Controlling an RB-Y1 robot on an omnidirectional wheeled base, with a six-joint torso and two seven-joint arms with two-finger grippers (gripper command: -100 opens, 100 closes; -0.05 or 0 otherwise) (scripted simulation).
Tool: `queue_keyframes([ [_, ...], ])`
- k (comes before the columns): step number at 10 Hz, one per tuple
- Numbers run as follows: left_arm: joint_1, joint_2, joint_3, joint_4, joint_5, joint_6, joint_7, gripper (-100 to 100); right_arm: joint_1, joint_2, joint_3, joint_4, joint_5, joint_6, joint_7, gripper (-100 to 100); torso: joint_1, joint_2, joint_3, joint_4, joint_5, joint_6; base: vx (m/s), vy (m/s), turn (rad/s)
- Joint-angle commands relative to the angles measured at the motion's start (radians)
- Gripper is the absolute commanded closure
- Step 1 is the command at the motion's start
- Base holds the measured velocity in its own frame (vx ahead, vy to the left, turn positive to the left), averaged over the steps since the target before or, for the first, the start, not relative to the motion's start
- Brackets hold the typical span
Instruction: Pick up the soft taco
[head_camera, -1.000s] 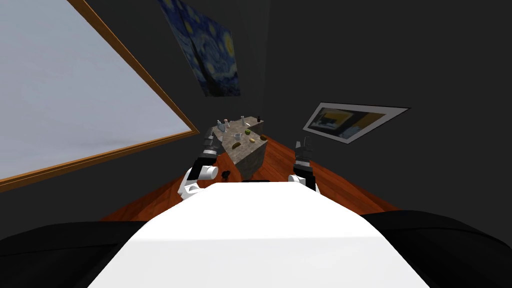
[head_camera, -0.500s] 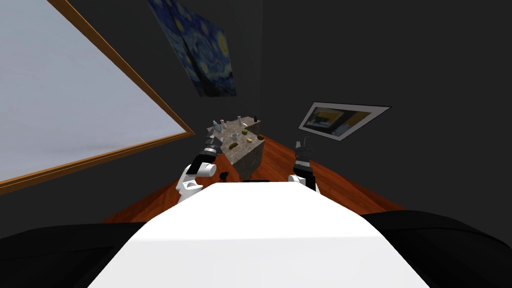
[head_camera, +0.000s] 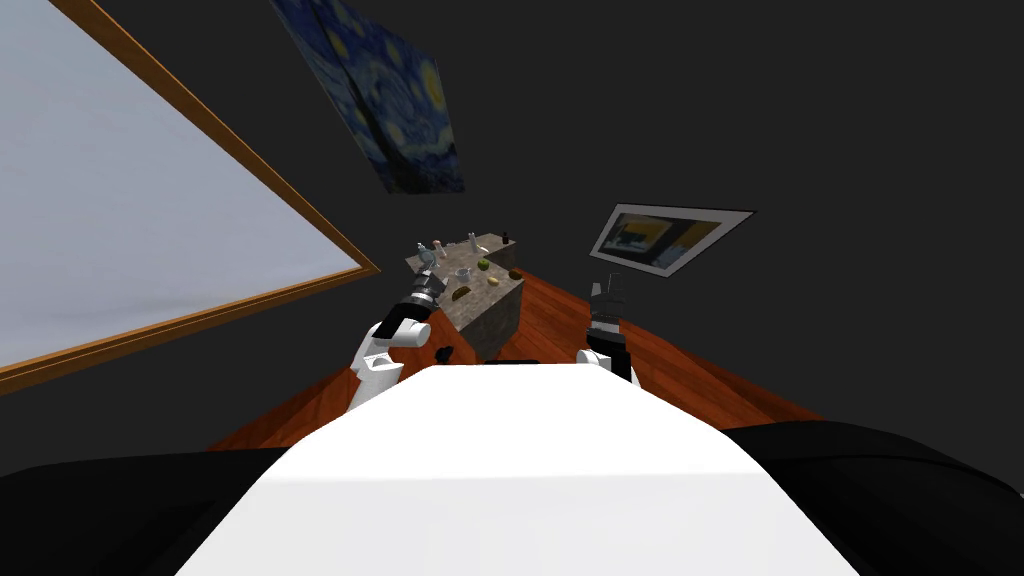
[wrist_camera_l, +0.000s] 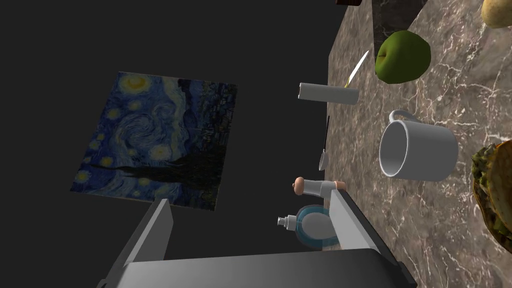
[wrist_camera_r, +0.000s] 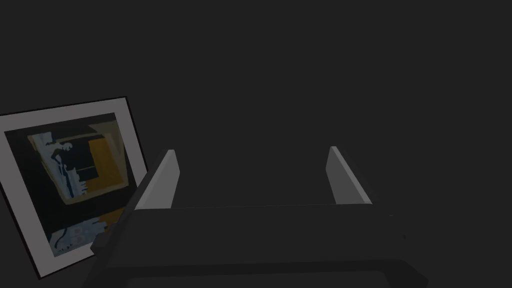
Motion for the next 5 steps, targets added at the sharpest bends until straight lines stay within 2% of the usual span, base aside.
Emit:
queue_keyframes([
  [1,-0.022,0.025,0.011,0.026,0.017,0.05,0.031,-100,0.0,0.0,0.0,0.0,0.0,0.0,0.0,0,0.0,0.0,0.0,0.0,0.0,0.0,-0.007,-0.031,-0.104],
  [2,-0.022,0.025,0.011,0.026,0.017,0.081,0.031,-100,0.0,0.0,0.0,0.0,0.0,0.0,0.0,0,0.0,0.0,0.0,0.0,0.0,0.0,-0.001,-0.023,-0.061],
  [3,-0.044,0.046,0.022,0.048,0.033,0.107,0.057,-100,0.0,0.0,0.0,0.0,0.0,0.0,0.0,0,0.0,0.0,0.0,0.0,0.0,0.0,0.003,-0.026,-0.099],
  [5,-0.044,0.046,0.022,0.048,0.033,0.148,0.057,-100,0.0,0.0,0.0,0.0,0.0,0.0,0.0,0,0.0,0.0,0.0,0.0,0.0,0.0,0.003,-0.014,-0.03],
])
